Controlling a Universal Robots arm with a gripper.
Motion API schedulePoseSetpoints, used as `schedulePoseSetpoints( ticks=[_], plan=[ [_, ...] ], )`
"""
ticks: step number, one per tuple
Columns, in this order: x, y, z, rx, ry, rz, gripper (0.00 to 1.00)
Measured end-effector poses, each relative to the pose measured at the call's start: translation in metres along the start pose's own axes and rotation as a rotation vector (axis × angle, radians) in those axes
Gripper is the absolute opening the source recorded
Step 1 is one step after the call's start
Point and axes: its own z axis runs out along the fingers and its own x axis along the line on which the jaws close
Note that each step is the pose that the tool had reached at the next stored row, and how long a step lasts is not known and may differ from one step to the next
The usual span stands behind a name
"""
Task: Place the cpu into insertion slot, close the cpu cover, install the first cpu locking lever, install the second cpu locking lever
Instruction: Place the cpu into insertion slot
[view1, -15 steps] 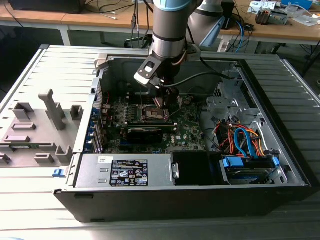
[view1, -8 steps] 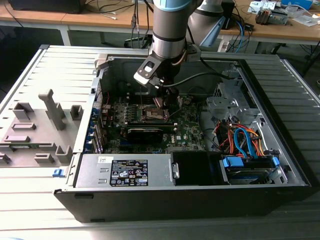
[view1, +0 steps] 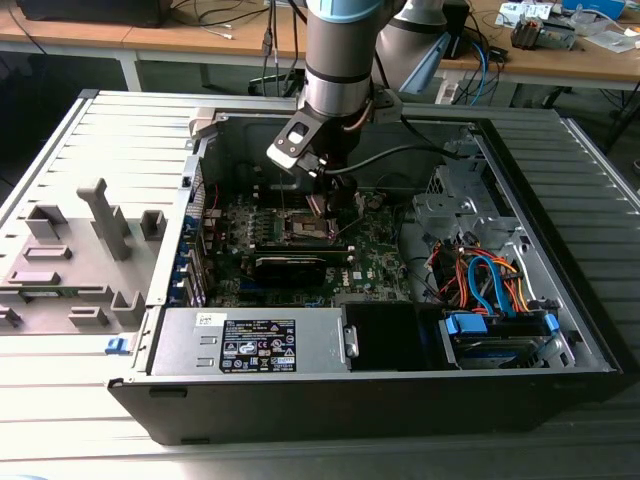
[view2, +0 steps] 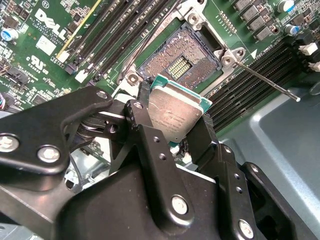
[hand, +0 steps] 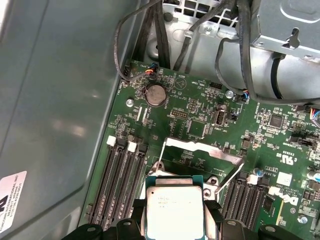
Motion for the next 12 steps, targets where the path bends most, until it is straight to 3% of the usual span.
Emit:
schedulePoseSetpoints(
  ticks=[12],
  plan=[
    [0.0000,0.0000,0.0001,-0.0004,-0.0004,0.028,0.55]
  ],
)
